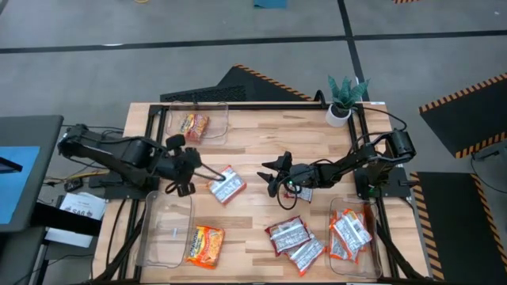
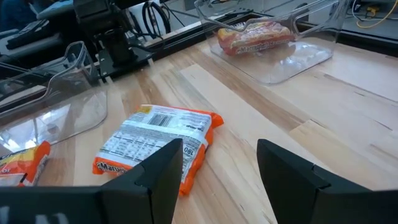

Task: Sort Maruchan noodles
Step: Put the orange noodle pack into the bottom left transparent bin

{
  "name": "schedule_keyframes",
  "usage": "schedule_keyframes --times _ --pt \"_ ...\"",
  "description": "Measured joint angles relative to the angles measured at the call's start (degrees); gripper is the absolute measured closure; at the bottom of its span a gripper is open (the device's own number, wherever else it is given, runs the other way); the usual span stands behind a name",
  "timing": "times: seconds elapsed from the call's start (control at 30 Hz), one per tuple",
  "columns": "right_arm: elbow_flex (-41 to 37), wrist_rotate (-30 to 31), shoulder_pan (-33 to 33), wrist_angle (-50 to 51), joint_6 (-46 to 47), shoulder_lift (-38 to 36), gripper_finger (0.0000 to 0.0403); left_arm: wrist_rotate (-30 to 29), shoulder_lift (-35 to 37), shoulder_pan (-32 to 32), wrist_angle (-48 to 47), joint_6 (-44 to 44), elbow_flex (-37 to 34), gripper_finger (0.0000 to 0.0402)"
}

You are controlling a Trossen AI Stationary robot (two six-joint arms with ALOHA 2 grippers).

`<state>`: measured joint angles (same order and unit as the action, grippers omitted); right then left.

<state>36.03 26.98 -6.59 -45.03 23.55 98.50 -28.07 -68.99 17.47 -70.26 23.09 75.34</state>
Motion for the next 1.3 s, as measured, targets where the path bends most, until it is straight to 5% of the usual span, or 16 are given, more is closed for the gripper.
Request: schedule_keyframes --times 0.37,0.57,0.8,1.03,1.3 --pt "0.00 0.00 0.00 -0.83 0.57 0.00 0.0175 -0.19 0.68 1.04 21.78 -4.98 -16.79 0.0401" --pt "0.00 0.00 0.00 -0.42 0.44 0.00 0.0175 10.61 0.87 -2.32 43.71 -12.49 -30.61 0.0401" --pt "0.00 0.00 0.00 -0.43 0.42 0.02 0.0175 12.48 0.92 -7.10 55.79 -14.84 -36.19 0.0391" --pt "0.00 0.00 0.02 -0.41 0.42 0.00 0.0175 16.11 -2.56 -10.21 59.79 -18.41 -36.25 0.0301" --pt "0.00 0.00 0.07 -0.14 0.42 0.02 0.0175 16.87 -11.21 -12.79 60.55 -11.68 -36.25 0.0187"
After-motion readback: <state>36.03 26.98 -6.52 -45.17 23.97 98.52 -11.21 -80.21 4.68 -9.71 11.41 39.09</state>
